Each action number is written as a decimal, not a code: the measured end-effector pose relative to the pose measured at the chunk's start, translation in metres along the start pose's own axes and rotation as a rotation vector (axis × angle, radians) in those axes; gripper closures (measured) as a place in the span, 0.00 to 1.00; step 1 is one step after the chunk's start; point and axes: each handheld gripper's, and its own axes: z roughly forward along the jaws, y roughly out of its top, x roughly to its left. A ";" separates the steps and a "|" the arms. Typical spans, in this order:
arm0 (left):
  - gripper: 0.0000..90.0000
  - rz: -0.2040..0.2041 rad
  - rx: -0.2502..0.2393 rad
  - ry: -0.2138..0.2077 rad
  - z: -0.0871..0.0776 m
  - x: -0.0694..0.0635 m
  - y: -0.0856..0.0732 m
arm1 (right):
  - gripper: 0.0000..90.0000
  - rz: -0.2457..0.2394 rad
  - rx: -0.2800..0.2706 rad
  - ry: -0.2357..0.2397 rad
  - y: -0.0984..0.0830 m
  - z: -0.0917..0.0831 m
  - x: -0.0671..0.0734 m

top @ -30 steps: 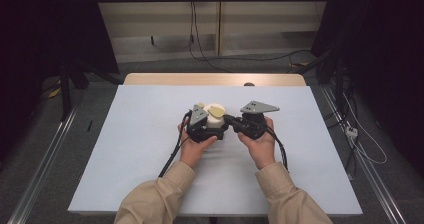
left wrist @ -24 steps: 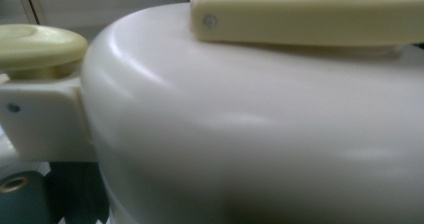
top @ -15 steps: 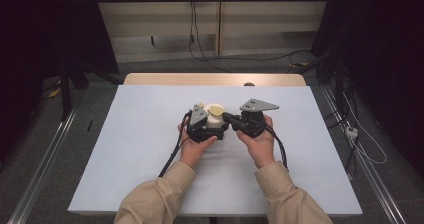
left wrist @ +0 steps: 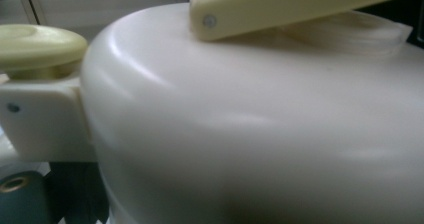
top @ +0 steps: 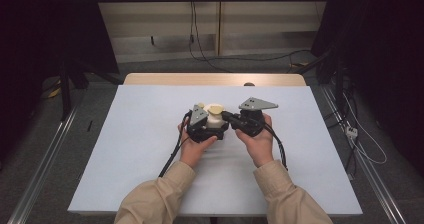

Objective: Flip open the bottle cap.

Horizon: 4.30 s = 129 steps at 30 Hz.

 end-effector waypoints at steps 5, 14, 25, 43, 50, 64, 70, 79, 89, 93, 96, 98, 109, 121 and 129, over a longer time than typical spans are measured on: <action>0.06 0.000 0.000 -0.001 0.000 0.000 0.000 | 1.00 0.008 -0.003 0.001 0.000 0.000 -0.001; 0.06 -0.001 0.001 0.001 0.000 0.000 0.000 | 1.00 0.006 -0.011 0.001 0.003 0.001 -0.001; 0.06 0.007 0.001 0.002 0.000 0.000 0.000 | 1.00 -0.005 0.000 -0.004 0.006 0.004 0.000; 0.06 0.002 0.002 0.004 0.000 0.000 0.000 | 1.00 -0.009 -0.013 0.005 0.009 0.007 0.002; 0.06 0.002 0.002 0.004 0.000 0.000 0.000 | 1.00 -0.006 -0.016 0.003 0.009 0.007 0.002; 0.06 -0.003 -0.001 0.003 0.000 0.000 0.000 | 1.00 -0.013 -0.013 0.002 0.009 0.010 0.004; 0.06 0.001 -0.004 0.003 0.000 0.000 0.000 | 1.00 -0.010 -0.007 0.001 0.008 0.013 0.003; 0.06 0.004 0.000 0.004 0.000 0.000 0.000 | 1.00 -0.003 -0.016 0.013 0.010 0.015 0.002; 0.06 -0.001 -0.003 0.005 0.000 0.000 0.000 | 1.00 -0.008 -0.020 0.010 0.015 0.017 0.003; 0.06 0.000 -0.004 0.005 0.000 0.000 0.000 | 1.00 -0.011 -0.020 0.011 0.016 0.019 0.004; 0.06 0.000 -0.004 0.004 0.000 0.000 0.000 | 1.00 -0.008 -0.022 0.008 0.017 0.020 0.004; 0.06 0.000 -0.004 0.005 0.000 0.000 0.000 | 1.00 -0.008 -0.021 0.007 0.017 0.021 0.004; 0.06 0.000 -0.005 0.005 0.000 0.000 0.000 | 1.00 -0.012 -0.022 0.010 0.020 0.024 0.006; 0.06 -0.005 -0.005 0.008 0.000 -0.001 0.000 | 1.00 0.000 -0.026 0.007 0.021 0.027 0.005; 0.06 -0.005 -0.005 0.008 0.000 -0.001 0.000 | 1.00 -0.001 -0.028 0.007 0.023 0.030 0.006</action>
